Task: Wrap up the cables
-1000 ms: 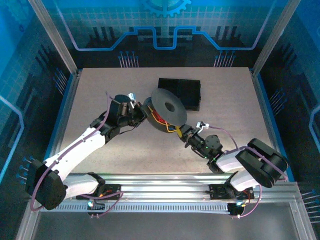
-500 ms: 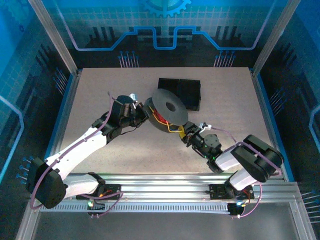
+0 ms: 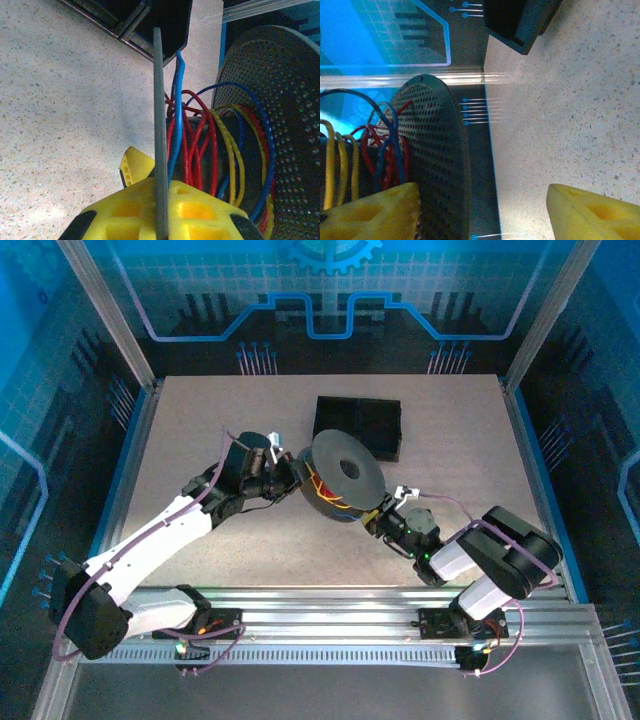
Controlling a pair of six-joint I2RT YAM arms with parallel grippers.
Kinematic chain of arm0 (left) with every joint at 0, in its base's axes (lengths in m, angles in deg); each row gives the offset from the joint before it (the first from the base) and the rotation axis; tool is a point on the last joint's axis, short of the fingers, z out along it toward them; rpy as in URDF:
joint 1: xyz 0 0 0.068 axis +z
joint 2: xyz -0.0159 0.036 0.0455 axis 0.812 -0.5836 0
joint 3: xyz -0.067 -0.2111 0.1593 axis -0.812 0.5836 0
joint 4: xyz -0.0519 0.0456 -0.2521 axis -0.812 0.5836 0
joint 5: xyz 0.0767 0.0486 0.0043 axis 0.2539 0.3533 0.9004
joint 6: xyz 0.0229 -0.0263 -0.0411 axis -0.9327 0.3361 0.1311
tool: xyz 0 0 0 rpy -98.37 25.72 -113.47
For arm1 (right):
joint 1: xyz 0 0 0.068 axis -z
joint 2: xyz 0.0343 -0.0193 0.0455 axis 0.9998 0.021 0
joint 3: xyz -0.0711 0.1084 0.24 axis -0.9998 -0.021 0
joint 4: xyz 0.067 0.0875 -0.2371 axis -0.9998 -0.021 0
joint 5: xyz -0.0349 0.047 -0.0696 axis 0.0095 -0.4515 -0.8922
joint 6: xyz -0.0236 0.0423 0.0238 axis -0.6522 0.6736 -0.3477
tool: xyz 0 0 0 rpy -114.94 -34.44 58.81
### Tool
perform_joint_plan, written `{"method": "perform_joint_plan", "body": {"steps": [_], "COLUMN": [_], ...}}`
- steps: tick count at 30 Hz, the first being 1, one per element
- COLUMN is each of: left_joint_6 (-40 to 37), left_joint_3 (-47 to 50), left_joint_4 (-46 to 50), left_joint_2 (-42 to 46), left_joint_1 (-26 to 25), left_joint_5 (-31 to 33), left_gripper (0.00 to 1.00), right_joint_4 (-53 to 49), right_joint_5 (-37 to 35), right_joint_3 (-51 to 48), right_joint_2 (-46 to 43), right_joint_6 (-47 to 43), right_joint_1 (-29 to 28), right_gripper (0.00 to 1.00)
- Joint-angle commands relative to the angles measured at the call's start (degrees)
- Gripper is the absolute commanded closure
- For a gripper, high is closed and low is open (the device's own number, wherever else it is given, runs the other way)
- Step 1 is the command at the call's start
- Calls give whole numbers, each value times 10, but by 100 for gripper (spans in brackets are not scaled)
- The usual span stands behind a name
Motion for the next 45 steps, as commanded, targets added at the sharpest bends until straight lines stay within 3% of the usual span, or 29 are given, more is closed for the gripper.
{"method": "perform_joint_plan", "body": {"steps": [1, 6, 9, 13, 16, 20, 25, 28, 33, 38, 42, 45], "left_joint_6": [-49, -95, -128, -149, -149, -137, -109, -125, -148, -122, -81, -23], "left_joint_3": [-32, -51, -68, -85, -91, -94, -92, -98, -94, -32, 33, 89], "left_joint_4": [1, 36, 65, 88, 92, 84, 56, 73, 95, 20, -85, -233], "left_joint_2": [13, 8, 8, 6, 6, 4, -10, -9, 10, 4, -20, -68], "left_joint_1": [6, 21, 45, 88, 121, 147, 152, 153, 173, 217, 277, 329], "left_joint_5": [60, 119, 155, 157, 145, 117, 70, 97, 123, 46, -26, -96], "left_gripper": [100, 100, 100, 100, 100, 100, 100, 100, 100, 100, 100, 100], "right_joint_4": [4, -79, -235, -470, -571, -603, -380, -429, -707, -923, -992, -1001], "right_joint_5": [53, 66, 79, 67, 74, 133, 209, 183, 76, -30, -44, -38], "right_joint_3": [13, 3, 27, 77, 92, 94, 43, 60, 126, 194, 217, 217], "right_joint_2": [-28, -79, -154, -264, -325, -362, -352, -375, -495, -584, -596, -594], "right_joint_6": [-90, -141, -199, -291, -329, -361, -378, -399, -490, -573, -593, -597], "right_joint_1": [-3, -8, -17, -34, -34, -32, -53, -62, -63, -56, -43, -36], "right_gripper": [26, 18, 10, 5, 1, 0, 0, 0, 0, 0, 0, 0]}}
